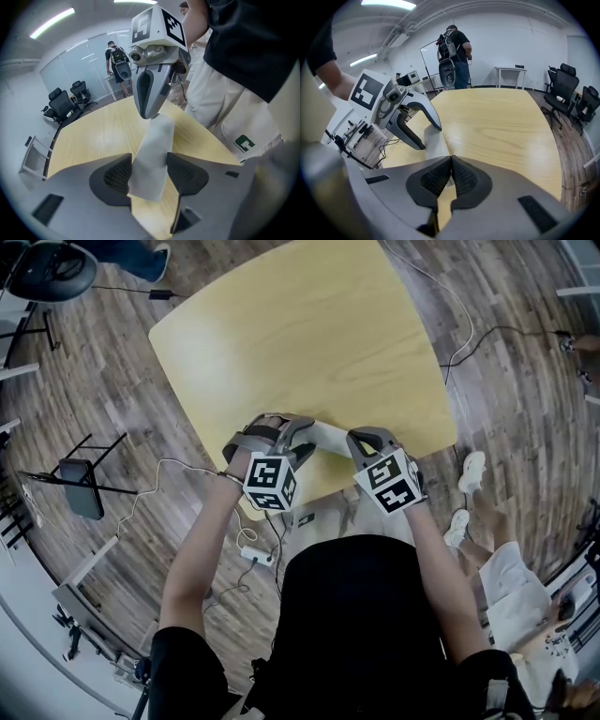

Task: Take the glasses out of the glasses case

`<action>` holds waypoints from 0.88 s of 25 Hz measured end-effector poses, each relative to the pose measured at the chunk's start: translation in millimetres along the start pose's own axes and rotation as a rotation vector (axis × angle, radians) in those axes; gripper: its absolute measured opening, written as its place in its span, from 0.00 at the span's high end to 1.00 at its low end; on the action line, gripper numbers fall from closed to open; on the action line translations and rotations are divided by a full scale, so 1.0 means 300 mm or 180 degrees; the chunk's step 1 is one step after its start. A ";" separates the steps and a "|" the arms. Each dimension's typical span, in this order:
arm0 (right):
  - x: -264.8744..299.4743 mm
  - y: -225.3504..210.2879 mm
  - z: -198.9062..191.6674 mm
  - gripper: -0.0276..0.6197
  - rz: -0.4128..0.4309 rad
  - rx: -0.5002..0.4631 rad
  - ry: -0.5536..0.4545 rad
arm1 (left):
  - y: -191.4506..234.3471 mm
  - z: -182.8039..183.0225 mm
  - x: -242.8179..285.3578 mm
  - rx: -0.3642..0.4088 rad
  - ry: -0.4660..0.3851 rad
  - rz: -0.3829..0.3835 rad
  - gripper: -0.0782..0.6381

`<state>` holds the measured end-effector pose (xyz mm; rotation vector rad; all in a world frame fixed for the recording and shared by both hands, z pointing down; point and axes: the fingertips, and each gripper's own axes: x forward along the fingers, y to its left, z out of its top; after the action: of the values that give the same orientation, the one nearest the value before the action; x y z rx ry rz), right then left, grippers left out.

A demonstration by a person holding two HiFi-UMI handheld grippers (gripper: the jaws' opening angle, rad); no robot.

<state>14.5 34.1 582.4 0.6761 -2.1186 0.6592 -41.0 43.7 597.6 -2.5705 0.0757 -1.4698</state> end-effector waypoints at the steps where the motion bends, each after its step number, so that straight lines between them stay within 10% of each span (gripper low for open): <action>1: 0.006 0.002 -0.003 0.93 0.0010 -0.0031 0.0015 | -0.001 -0.001 0.003 0.0007 0.0001 0.0021 0.54; 22: 0.017 0.036 0.007 0.93 0.0053 0.0124 0.0134 | -0.032 -0.009 -0.044 0.0178 -0.0083 0.0559 0.55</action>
<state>3.6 39.2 582.9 0.6608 -2.0793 0.7194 -50.5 54.6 589.5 -2.4675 0.2466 -1.3555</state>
